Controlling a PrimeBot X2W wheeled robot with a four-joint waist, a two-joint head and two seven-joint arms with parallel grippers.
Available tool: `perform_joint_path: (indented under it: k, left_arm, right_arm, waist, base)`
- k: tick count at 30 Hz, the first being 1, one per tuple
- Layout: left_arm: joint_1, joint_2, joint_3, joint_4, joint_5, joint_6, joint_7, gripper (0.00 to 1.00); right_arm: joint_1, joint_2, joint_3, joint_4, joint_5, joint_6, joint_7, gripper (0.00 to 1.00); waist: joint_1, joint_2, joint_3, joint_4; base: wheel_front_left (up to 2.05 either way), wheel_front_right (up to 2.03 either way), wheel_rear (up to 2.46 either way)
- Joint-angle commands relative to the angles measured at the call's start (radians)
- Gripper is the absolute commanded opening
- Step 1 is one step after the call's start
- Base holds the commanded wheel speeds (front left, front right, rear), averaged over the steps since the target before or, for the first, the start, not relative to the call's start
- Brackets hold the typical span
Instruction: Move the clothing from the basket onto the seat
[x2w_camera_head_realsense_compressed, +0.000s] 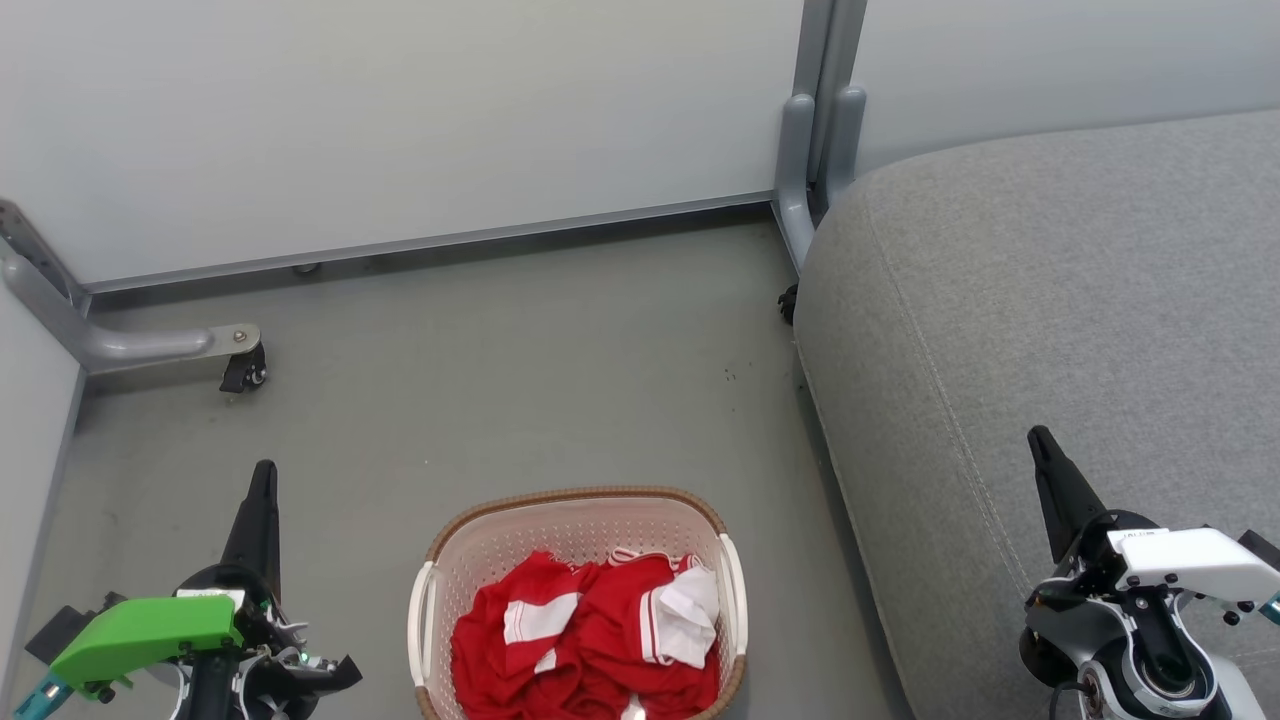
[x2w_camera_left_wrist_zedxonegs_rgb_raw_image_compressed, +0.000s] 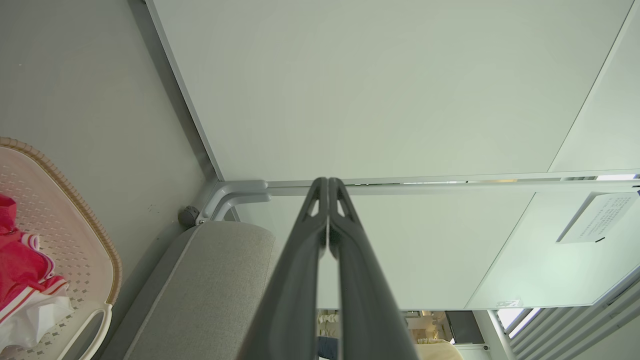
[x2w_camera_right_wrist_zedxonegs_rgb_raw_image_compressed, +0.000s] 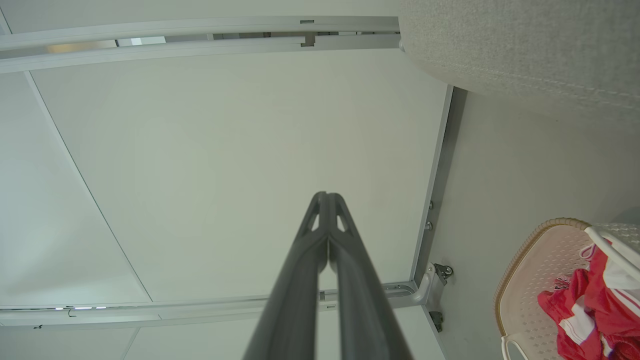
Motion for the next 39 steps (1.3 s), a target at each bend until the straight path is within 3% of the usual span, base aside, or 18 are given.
perform_joint_path:
  k: [1, 4, 5, 15, 20, 29, 39]
  left_arm:
    - [-0.016, 0.002, 0.000, 0.000, 0.006, -0.001, 0.002, 0.00]
    - [-0.016, 0.002, 0.000, 0.000, 0.006, -0.001, 0.002, 0.00]
    - [0.001, 0.000, 0.000, 0.002, 0.000, 0.000, 0.000, 1.00]
    - [0.036, -0.007, -0.029, 0.031, 0.023, 0.000, -0.029, 1.00]
    - [0.039, -0.006, -0.036, 0.020, 0.066, 0.000, -0.053, 1.00]
    - [0.045, -0.006, -0.029, -0.010, 0.246, 0.000, -0.094, 1.00]
    - [0.056, -0.005, -0.064, -0.036, 0.473, 0.000, -0.135, 1.00]
  right_arm:
    - [-0.007, -0.001, 0.001, 0.002, -0.005, 0.000, 0.002, 0.00]
    - [-0.007, -0.001, 0.001, 0.002, -0.005, 0.000, 0.002, 0.00]
    - [0.001, 0.000, 0.000, 0.003, 0.000, 0.000, 0.000, 1.00]
    - [0.040, 0.009, 0.021, 0.033, -0.017, 0.000, -0.028, 1.00]
    - [0.041, 0.005, 0.032, 0.019, -0.111, 0.000, -0.052, 1.00]
    - [0.052, 0.007, 0.027, -0.023, -0.360, 0.000, -0.094, 1.00]
    - [0.062, 0.006, 0.047, -0.043, -0.540, 0.000, -0.134, 1.00]
  waist:
    - [0.0000, -0.0001, 0.000, 0.000]
    - [0.0000, -0.0001, 0.000, 0.000]
    - [0.0000, -0.0001, 0.000, 0.000]
    - [0.0000, -0.0001, 0.001, 0.000]
    - [0.0000, -0.0001, 0.001, 0.001]
    - [0.0000, -0.0001, 0.000, 0.004]
    - [0.0000, -0.0001, -0.002, 0.008]
  base:
    - [0.00, 0.00, 0.00]
    - [0.00, 0.00, 0.00]
    - [0.00, 0.00, 0.00]
    - [0.00, 0.00, 0.00]
    - [0.00, 0.00, 0.00]
    - [0.00, 0.00, 0.00]
    - [0.00, 0.00, 0.00]
